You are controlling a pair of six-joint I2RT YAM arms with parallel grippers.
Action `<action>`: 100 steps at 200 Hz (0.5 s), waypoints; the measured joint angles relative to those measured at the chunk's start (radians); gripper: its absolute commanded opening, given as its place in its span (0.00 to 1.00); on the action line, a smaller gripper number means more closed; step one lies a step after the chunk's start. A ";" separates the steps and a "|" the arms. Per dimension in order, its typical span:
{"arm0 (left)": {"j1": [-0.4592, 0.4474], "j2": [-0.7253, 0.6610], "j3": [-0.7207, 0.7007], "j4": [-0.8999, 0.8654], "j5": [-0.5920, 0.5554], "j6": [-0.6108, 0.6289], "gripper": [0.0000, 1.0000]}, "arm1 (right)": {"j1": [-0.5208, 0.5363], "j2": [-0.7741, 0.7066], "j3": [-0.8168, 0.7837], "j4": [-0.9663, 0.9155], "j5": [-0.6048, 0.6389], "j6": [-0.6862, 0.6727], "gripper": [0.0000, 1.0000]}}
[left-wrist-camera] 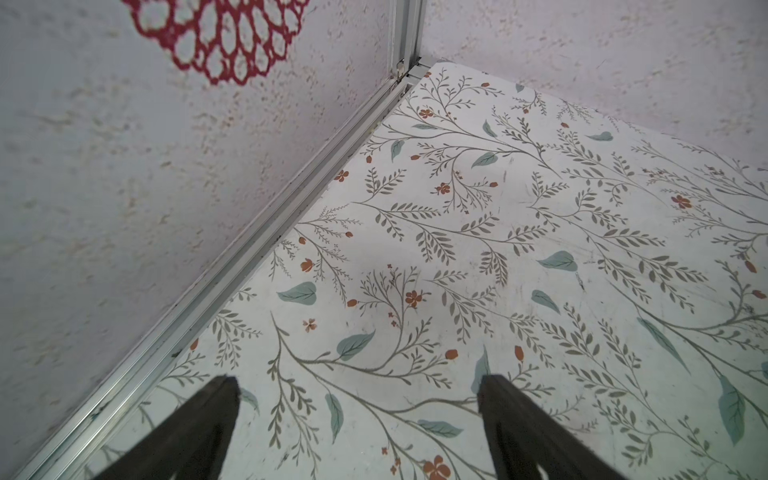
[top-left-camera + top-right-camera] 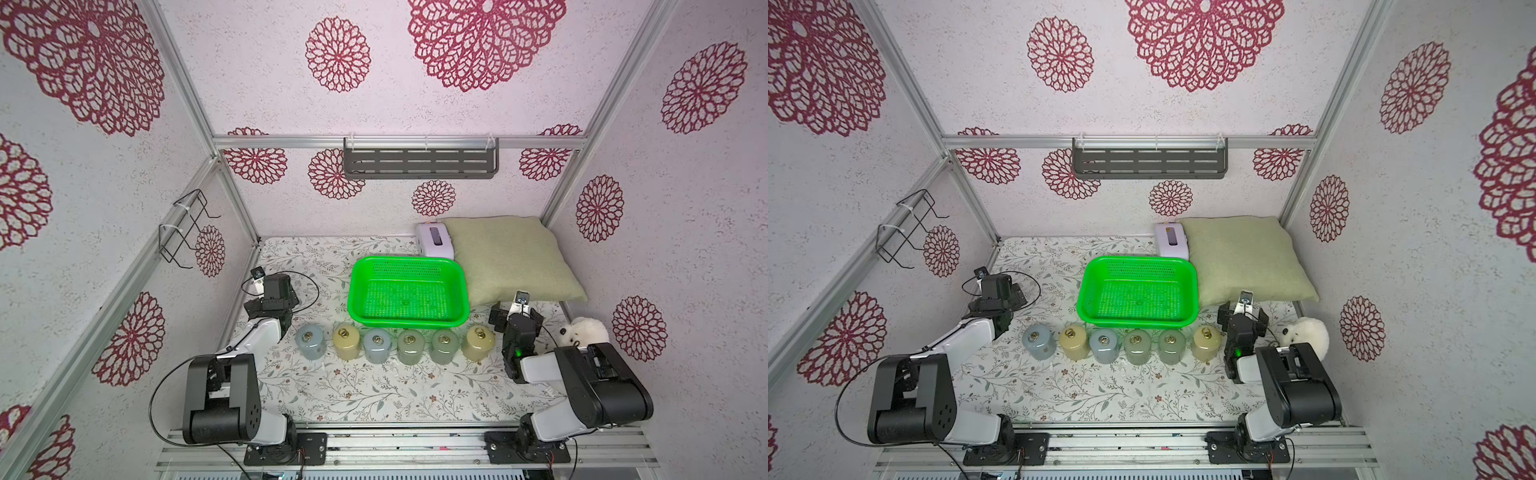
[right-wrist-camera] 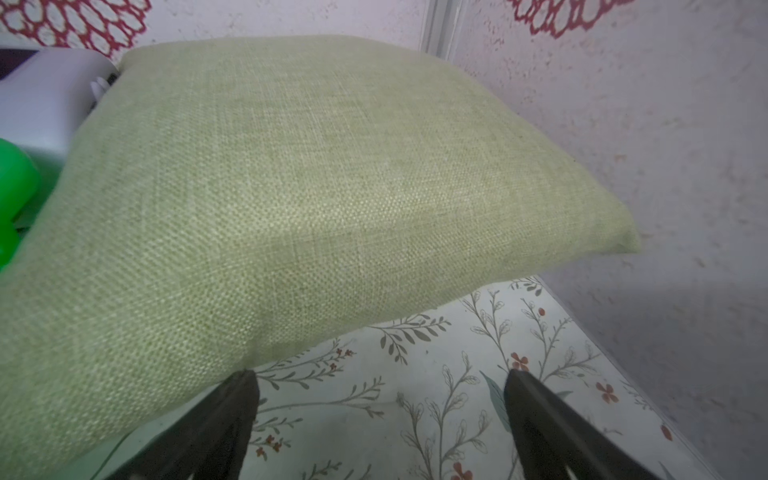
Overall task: Take the tea canister out of the basket
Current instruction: Reset both arms
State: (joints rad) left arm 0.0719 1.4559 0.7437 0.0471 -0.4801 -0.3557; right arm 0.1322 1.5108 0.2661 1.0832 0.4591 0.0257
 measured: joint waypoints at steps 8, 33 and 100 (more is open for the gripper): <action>0.002 0.000 -0.018 0.040 0.007 0.021 0.97 | -0.006 0.000 -0.001 0.023 -0.022 0.000 0.99; 0.014 -0.002 -0.077 0.183 0.020 0.072 0.97 | -0.019 -0.002 -0.032 0.113 -0.080 -0.002 0.99; 0.074 0.022 -0.239 0.516 0.113 0.111 0.97 | -0.023 0.035 -0.143 0.335 -0.125 -0.008 0.99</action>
State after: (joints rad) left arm 0.1463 1.4780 0.5045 0.5629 -0.3668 -0.2447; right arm 0.1089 1.5459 0.1230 1.4178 0.3344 0.0181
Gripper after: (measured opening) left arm 0.974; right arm 0.991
